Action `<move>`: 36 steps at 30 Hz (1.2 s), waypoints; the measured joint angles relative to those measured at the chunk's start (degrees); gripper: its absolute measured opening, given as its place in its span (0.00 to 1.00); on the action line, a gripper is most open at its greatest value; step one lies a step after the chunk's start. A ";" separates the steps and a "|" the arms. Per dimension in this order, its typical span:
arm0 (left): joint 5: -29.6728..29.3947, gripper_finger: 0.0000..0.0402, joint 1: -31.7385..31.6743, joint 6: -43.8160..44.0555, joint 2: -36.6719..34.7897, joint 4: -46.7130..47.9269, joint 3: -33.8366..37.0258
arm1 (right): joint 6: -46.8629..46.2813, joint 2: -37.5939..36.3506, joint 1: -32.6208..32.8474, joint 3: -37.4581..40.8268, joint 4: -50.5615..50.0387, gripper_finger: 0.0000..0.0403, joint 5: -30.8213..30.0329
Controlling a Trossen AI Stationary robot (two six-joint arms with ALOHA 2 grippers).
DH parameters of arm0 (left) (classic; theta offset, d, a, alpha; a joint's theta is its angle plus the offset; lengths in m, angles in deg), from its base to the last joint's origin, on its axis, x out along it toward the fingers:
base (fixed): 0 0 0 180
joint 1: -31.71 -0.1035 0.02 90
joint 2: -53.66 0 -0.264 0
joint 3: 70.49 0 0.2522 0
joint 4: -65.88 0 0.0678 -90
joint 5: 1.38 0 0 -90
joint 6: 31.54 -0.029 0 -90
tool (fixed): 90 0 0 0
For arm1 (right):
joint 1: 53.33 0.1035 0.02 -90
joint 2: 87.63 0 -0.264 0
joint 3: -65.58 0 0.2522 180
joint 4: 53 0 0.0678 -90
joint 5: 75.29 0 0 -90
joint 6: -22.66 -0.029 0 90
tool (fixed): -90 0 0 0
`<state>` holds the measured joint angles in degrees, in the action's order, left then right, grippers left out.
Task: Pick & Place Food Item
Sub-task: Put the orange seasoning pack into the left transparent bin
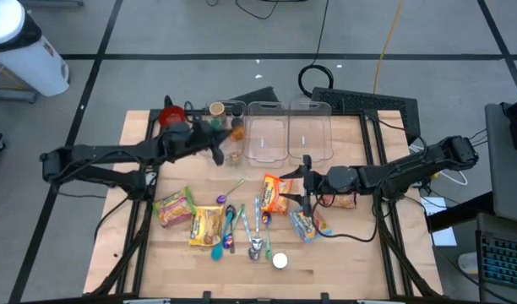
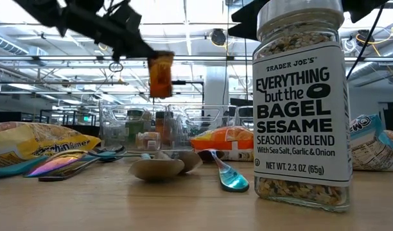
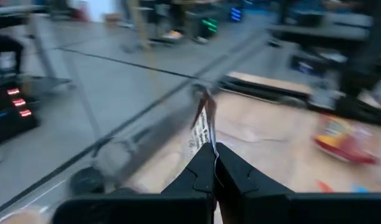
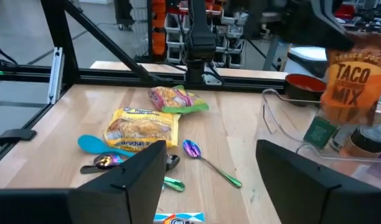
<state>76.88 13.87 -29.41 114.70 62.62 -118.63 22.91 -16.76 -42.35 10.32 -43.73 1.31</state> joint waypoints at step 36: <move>-22.21 0.00 -5.39 12.04 14.34 -14.78 6.44 | 0.41 0.00 -0.07 0.02 1.57 0.56 0.01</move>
<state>54.67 8.49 -17.37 129.04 47.84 -112.19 23.33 -16.76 -42.41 10.35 -42.16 1.32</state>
